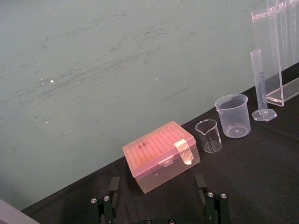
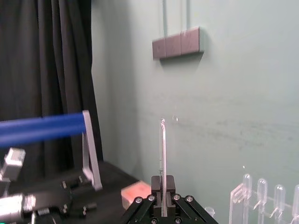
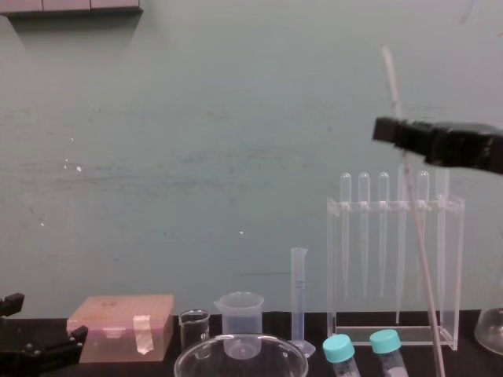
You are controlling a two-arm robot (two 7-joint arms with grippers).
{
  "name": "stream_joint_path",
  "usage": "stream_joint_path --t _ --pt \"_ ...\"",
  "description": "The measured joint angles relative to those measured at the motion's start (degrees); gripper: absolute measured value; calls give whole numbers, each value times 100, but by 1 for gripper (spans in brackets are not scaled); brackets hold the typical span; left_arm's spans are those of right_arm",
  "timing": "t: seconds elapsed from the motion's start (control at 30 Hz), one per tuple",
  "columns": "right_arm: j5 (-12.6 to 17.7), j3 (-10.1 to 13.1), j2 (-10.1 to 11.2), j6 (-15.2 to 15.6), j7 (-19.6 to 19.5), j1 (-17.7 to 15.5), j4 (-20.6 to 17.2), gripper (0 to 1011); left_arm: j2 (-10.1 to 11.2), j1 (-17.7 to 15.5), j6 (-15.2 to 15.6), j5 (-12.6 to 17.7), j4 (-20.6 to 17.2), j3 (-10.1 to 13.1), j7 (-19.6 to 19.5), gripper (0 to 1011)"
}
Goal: Hold the thermometer with one hand and immerse one end into the beaker, then reinsert it into the test tube rack.
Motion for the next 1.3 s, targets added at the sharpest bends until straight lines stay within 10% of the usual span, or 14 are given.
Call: stream_joint_path --t 0.23,0.47,0.87,1.3 --pt "664 433 43 -14 222 -223 -254 56 0 0 0 0 0 0 0 1008" --pt "1129 526 79 135 509 349 -325 56 0 0 0 0 0 0 0 1008" --pt "1326 -328 -544 160 1195 1769 304 56 0 0 0 0 0 1 0 1008" --pt "1154 -1417 -932 131 1791 1994 1058 56 0 0 0 0 0 0 0 1008"
